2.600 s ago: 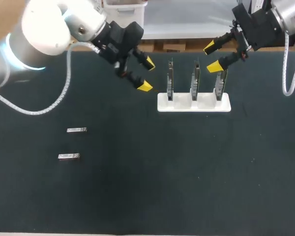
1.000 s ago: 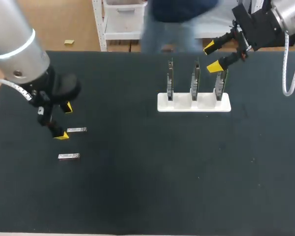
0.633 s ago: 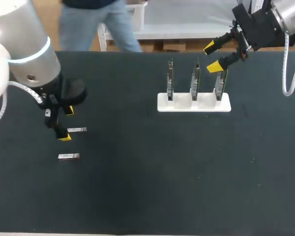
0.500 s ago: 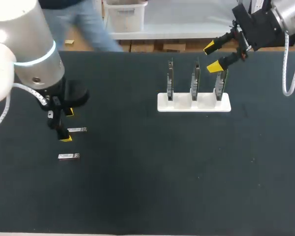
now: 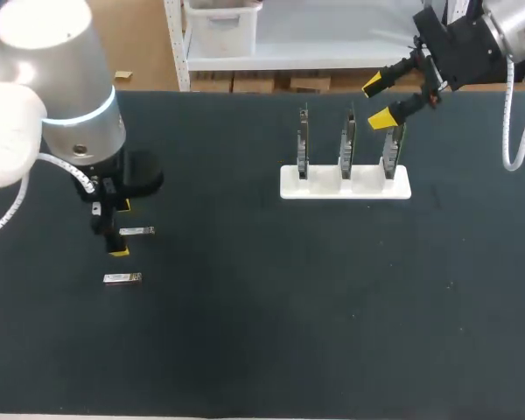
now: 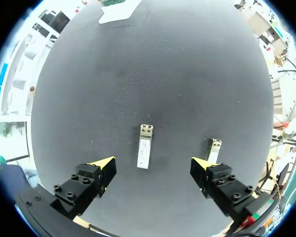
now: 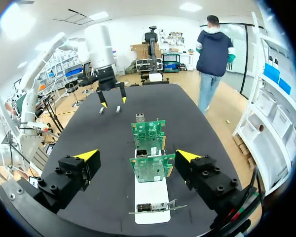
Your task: Pick up the optical module with the left hand, and insert it into the network port with the right hand.
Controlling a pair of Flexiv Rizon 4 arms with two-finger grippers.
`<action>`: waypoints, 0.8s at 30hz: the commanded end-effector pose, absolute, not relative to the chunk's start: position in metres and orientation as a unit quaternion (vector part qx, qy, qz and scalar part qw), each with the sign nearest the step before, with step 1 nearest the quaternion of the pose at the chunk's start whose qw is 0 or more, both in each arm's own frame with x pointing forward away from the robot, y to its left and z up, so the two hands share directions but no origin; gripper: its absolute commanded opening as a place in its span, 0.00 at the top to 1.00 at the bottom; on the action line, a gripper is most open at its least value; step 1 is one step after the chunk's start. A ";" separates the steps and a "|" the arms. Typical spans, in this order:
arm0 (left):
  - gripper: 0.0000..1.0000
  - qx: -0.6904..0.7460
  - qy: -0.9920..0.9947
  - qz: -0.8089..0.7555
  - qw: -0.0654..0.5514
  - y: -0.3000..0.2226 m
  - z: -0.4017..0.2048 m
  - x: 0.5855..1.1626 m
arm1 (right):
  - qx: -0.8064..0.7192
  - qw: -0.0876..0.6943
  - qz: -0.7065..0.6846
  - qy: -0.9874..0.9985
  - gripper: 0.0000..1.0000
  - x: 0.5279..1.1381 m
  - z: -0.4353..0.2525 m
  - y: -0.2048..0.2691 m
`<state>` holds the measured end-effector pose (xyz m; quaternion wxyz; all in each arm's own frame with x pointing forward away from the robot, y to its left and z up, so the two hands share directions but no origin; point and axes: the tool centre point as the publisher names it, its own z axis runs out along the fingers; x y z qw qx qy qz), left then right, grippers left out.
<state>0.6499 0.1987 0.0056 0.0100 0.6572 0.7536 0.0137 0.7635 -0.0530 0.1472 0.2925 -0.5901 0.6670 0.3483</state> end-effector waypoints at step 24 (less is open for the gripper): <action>0.00 0.661 0.750 0.012 0.024 0.192 -0.012 0.652 | -0.590 0.294 0.347 0.667 0.00 0.762 0.147 -0.053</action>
